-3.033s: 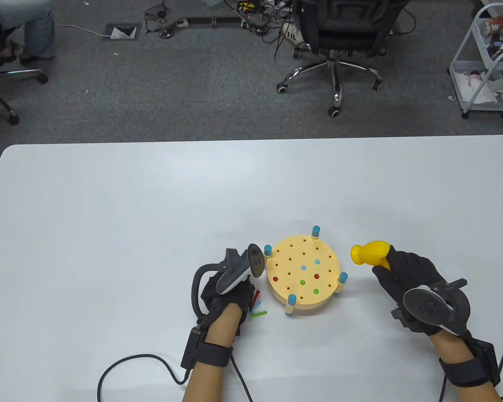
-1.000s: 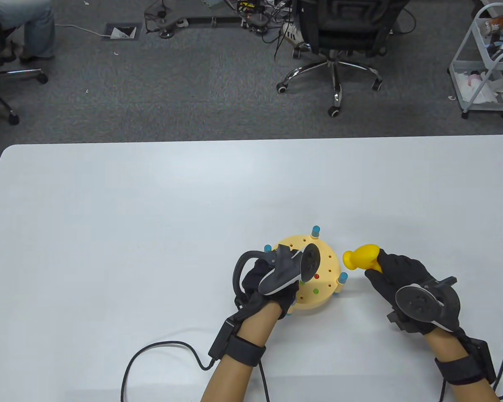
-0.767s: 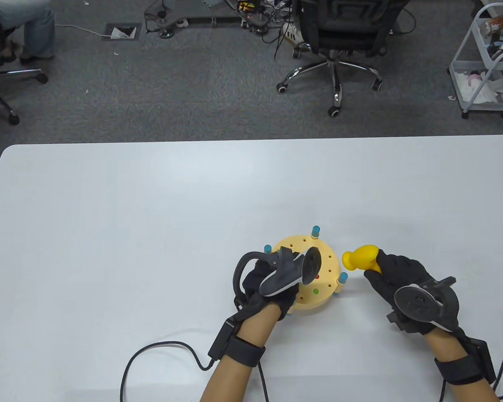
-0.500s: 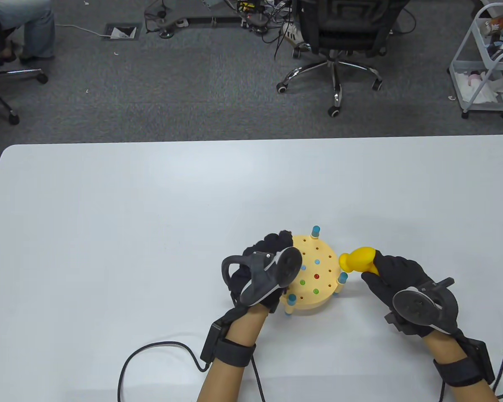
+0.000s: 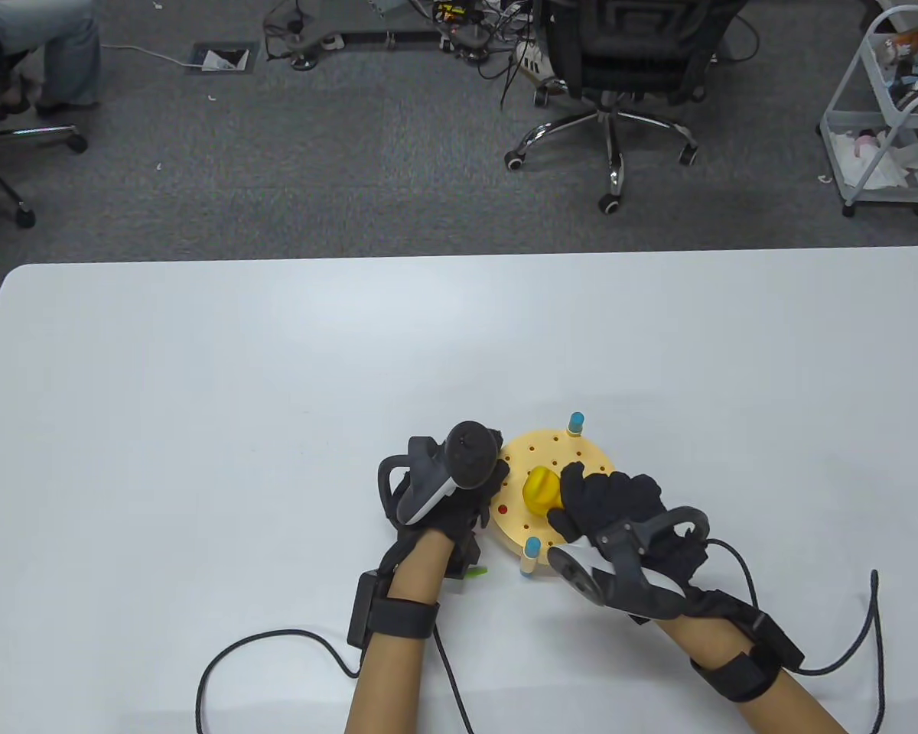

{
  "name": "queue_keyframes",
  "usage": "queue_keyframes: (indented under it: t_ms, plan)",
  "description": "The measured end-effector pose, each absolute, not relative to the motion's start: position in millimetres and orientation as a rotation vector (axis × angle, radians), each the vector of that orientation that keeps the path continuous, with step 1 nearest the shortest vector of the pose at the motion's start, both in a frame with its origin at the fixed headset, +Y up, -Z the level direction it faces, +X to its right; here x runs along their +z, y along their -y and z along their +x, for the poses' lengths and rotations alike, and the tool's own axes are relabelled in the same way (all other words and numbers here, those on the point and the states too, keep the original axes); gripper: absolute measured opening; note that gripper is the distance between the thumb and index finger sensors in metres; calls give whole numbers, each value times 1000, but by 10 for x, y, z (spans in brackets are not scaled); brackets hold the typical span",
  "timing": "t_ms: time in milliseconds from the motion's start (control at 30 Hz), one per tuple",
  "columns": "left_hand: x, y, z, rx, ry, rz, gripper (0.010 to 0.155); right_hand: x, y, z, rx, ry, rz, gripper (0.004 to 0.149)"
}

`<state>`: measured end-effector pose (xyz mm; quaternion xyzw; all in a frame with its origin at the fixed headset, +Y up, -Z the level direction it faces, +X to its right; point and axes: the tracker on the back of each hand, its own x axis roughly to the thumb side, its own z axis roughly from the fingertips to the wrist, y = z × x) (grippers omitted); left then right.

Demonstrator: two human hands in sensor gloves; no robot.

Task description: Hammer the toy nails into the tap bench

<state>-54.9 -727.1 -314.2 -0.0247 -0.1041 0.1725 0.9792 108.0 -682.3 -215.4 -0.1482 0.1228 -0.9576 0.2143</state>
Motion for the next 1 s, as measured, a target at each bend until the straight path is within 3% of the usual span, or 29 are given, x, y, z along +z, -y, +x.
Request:
queue_keyframes:
  t_ms: [33,100,133,167,200,233,300,333,367,400,500,600,633,767,867,1000]
  plan:
    - [-3147,7274,-552,351,209,-57,52,-2167,6805,1084,-2672,-398,-479,65]
    - [-3154,7285,-556,364,208,-67,52,-2155,6720,1114,-2723,-723,-500,65]
    - [-3154,7287,-558,364,208,-67,52,-2151,6714,1115,-2757,-757,-506,65]
    - [-3151,7291,-560,370,208,-65,52,-2189,6767,1083,-2771,-596,-549,65]
    - [-3149,7292,-561,373,207,-65,52,-2243,6887,1039,-2705,-302,-526,65]
    - [-3149,7292,-560,374,207,-64,52,-2182,6840,1062,-2653,-364,-379,66]
    - [-3146,7295,-558,374,205,-63,52,-2195,6819,1088,-2691,-629,-490,65]
    - [-3146,7297,-559,372,205,-60,52,-2190,6838,1087,-2748,-642,-523,65]
    - [-3145,7298,-559,372,204,-59,52,-2219,6877,1074,-2748,-499,-548,65]
    - [-3144,7302,-562,377,203,-57,52,-2202,6870,1086,-2716,-379,-408,66]
    - [-3133,7312,-574,386,203,-46,54,-2200,6792,1177,-2791,-605,-477,65]
    - [-3106,7259,-667,362,173,-123,74,-2178,6687,1430,-2986,-740,-474,65]
    - [-3084,7224,-733,376,150,-145,74,-2170,6675,1545,-3059,-760,-480,65]
    - [-2967,7268,-873,277,45,-306,55,-2136,6713,1964,-3184,-782,-424,65]
    - [-2855,7420,-802,136,47,-407,53,-2110,6815,2252,-3193,-819,-358,65]
    - [-2808,7488,-601,87,31,-371,52,-2129,6929,2508,-3192,-756,-272,66]
